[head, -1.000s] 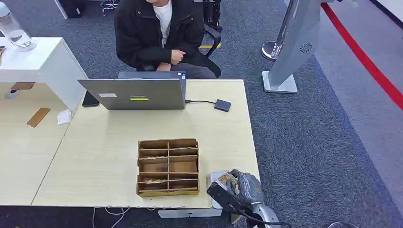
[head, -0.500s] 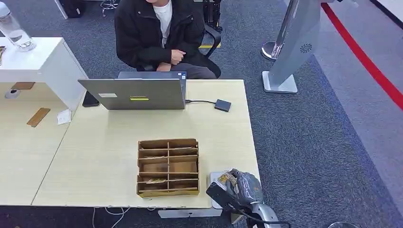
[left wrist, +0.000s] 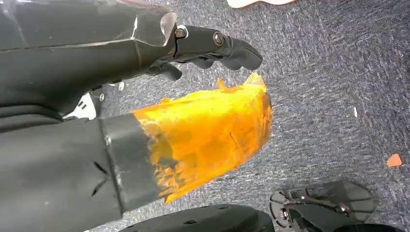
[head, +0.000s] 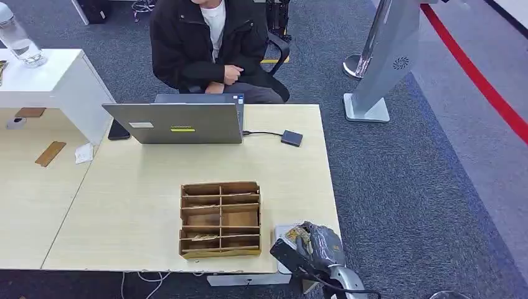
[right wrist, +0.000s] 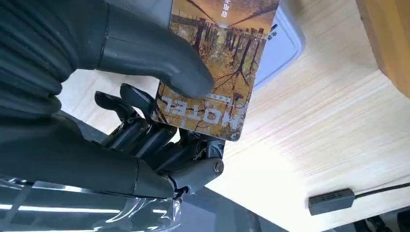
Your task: Pass the card to the sensor for recognition and then transmit it.
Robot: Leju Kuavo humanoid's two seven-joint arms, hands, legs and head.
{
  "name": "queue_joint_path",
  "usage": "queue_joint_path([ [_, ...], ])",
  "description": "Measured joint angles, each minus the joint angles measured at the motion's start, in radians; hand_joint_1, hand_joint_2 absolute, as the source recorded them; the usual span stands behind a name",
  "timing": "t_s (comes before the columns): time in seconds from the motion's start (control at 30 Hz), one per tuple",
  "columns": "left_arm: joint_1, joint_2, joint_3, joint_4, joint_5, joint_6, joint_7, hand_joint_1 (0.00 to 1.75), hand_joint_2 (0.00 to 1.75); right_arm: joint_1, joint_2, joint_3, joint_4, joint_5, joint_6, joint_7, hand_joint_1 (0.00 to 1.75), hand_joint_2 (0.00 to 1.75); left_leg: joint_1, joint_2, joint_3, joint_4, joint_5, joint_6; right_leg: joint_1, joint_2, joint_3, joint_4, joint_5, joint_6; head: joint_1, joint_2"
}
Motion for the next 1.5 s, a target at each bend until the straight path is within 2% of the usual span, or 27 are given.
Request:
queue_joint_path([
  [0.97, 0.0, 0.0, 0.0, 0.0, -0.003, -0.001, 0.003, 0.0, 0.0, -0.007, 0.0, 0.0, 0.005, 0.041, -0.009, 0.009, 1.75, 1.75, 0.0, 0.0, 0.0, 0.0, 0.0, 0.0, 0.0, 0.0, 0.0, 0.0, 0.0, 0.0, 0.0, 0.0],
  [1.23, 0.0, 0.0, 0.001, 0.0, -0.003, 0.0, 0.006, 0.0, 0.0, -0.008, 0.0, -0.004, 0.005, 0.093, -0.056, 0.006, 1.75, 1.75, 0.0, 0.0, 0.0, 0.0, 0.0, 0.0, 0.0, 0.0, 0.0, 0.0, 0.0, 0.0, 0.0, 0.0],
  [1.3, 0.0, 0.0, 0.002, 0.0, 0.005, -0.014, 0.006, 0.0, 0.0, -0.008, 0.0, -0.009, 0.001, 0.11, -0.071, 0.003, 1.75, 1.75, 0.0, 0.0, 0.0, 0.0, 0.0, 0.0, 0.0, 0.0, 0.0, 0.0, 0.0, 0.0, 0.0, 0.0],
  [1.4, 0.001, 0.004, 0.019, 0.0, 0.035, -0.082, 0.004, 0.0, 0.0, -0.008, 0.001, -0.019, -0.008, 0.137, -0.098, 0.0, 1.75, 1.75, 0.0, 0.0, 0.0, 0.0, 0.0, 0.0, 0.0, 0.0, 0.0, 0.0, 0.0, 0.0, 0.0, 0.0],
  [1.5, 0.004, 0.01, 0.032, 0.0, 0.048, -0.118, -0.003, 0.0, 0.0, -0.008, 0.003, -0.027, -0.02, 0.15, -0.103, 0.0, 1.75, 1.75, 0.0, 0.0, 0.0, 0.0, 0.0, 0.0, 0.0, 0.0, 0.0, 0.0, 0.0, 0.0, 0.0, 0.0],
])
